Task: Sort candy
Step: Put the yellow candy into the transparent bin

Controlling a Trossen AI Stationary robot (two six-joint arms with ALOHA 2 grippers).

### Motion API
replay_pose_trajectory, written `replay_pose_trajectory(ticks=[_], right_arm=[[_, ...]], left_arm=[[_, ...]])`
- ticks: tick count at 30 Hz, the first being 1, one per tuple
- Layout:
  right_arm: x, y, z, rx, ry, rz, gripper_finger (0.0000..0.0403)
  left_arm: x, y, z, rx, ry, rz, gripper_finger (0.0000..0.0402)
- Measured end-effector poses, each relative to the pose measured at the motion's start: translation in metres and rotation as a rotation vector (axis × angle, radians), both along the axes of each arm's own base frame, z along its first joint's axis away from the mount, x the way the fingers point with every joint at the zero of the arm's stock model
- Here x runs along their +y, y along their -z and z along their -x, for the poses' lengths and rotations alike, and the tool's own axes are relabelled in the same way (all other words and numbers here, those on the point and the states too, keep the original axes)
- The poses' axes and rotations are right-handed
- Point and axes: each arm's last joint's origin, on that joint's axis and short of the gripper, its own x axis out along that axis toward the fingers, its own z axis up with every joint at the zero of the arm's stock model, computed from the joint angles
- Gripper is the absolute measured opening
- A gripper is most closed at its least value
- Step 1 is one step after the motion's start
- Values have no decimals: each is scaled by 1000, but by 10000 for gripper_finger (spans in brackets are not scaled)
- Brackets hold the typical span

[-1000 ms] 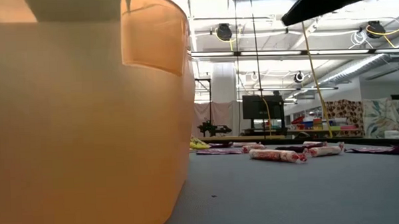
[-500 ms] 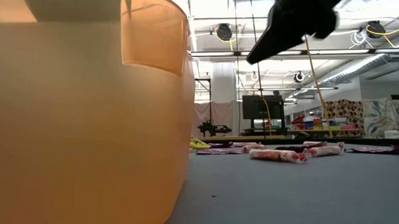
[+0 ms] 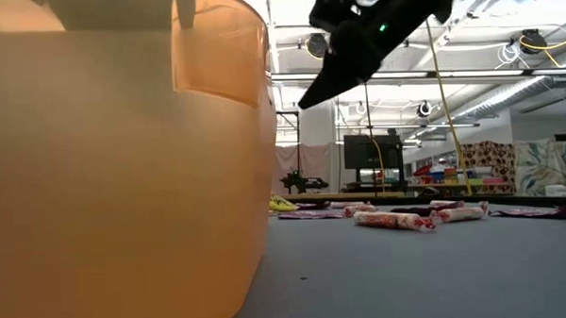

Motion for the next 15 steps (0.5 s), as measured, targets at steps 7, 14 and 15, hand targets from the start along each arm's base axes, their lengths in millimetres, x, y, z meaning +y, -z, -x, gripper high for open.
replay_pose_trajectory(ticks=[7,14,15], right_arm=[[-67,10,0,-51,146,-163,110],[-116,51,-1,-39,349,-438,110],[-119,57,-1,-28,363,-465,110]], left_arm=[[0,0,-1,-9,-8,-3,169],[0,-3,-3,-45,-8,7,169],[-1,-3,-4,-55,-9,10,169]])
